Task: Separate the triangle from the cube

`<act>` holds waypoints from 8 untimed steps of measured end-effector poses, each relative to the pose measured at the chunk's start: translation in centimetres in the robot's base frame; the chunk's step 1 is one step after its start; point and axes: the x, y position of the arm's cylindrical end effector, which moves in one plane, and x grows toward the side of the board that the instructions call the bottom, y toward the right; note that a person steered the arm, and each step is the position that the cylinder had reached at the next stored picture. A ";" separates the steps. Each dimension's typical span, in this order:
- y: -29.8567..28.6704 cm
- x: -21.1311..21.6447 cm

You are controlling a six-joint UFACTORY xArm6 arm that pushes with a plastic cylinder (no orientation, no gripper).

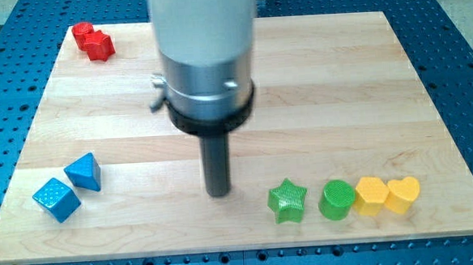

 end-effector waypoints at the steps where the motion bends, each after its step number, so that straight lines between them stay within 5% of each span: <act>1: -5.1 -4.1; 3: -18.7 -5.4; 5: -14.8 -4.0; 6: -19.1 -4.2; 7: -16.8 -2.7; 8: -8.3 -2.1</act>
